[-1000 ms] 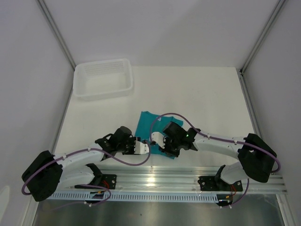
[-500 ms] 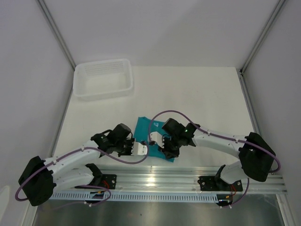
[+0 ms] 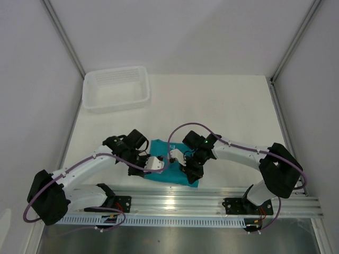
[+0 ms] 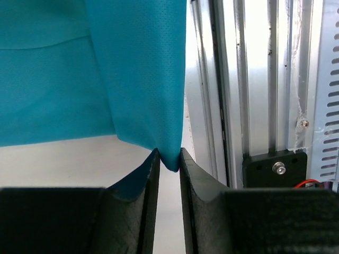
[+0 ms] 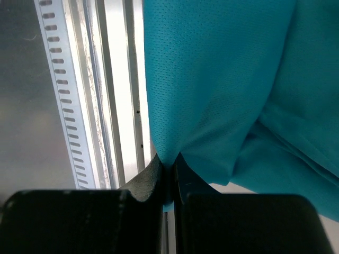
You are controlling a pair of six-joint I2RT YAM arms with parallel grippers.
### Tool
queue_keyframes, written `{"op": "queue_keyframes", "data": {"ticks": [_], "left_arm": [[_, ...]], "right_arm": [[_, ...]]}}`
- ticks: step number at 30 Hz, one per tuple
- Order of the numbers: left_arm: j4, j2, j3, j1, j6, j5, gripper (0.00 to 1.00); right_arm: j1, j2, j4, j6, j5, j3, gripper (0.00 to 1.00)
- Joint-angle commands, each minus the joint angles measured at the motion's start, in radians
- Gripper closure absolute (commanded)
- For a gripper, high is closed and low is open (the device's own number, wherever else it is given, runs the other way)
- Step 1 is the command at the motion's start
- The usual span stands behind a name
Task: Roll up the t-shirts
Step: Roll the tshirt
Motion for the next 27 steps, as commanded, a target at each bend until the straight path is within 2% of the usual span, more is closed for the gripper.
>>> {"op": "queue_keyframes", "data": {"ticks": [1, 3, 4, 6, 9, 14, 20, 22, 23, 24, 25, 26, 27], "left_arm": [[-0.048, 0.045, 0.068, 0.046, 0.051, 0.103, 0.77], [-0.016, 0.064, 0.071, 0.054, 0.037, 0.112, 0.76], [-0.016, 0.073, 0.067, 0.052, 0.026, 0.118, 0.60], [-0.005, 0.056, 0.059, 0.054, 0.021, 0.149, 0.42], [0.033, -0.016, 0.036, 0.054, 0.006, 0.155, 0.33], [0.065, 0.010, 0.045, 0.054, -0.035, 0.155, 0.29], [0.108, 0.132, 0.042, 0.057, -0.074, 0.131, 0.35], [0.120, 0.154, 0.045, 0.064, -0.087, 0.119, 0.41], [0.133, 0.159, 0.045, 0.067, -0.092, 0.103, 0.48], [0.130, 0.166, 0.045, 0.072, -0.092, 0.105, 0.65], [0.122, 0.180, 0.062, 0.080, -0.092, 0.108, 0.75], [0.093, 0.185, 0.067, 0.083, -0.094, 0.111, 0.94], [0.078, 0.189, 0.082, 0.084, -0.097, 0.111, 0.99]], "right_arm": [[-0.042, -0.005, -0.011, -0.026, -0.043, 0.066, 0.97], [-0.053, -0.002, -0.001, -0.029, -0.048, 0.079, 0.98], [-0.058, 0.003, 0.002, -0.026, -0.051, 0.083, 0.99], [-0.061, 0.018, 0.005, -0.023, -0.052, 0.089, 1.00], [-0.073, 0.031, 0.004, -0.029, -0.069, 0.089, 1.00], [-0.115, 0.052, 0.006, -0.031, -0.101, 0.097, 1.00], [-0.121, 0.057, 0.001, -0.034, -0.098, 0.114, 1.00], [-0.121, 0.058, -0.004, -0.041, -0.101, 0.114, 1.00], [-0.121, 0.058, -0.013, -0.044, -0.107, 0.116, 1.00], [-0.122, 0.060, -0.018, -0.051, -0.110, 0.114, 1.00], [-0.121, 0.060, -0.024, -0.052, -0.112, 0.116, 1.00], [-0.122, 0.058, -0.030, -0.052, -0.112, 0.116, 1.00], [-0.122, 0.057, -0.034, -0.045, -0.107, 0.116, 1.00]]}}
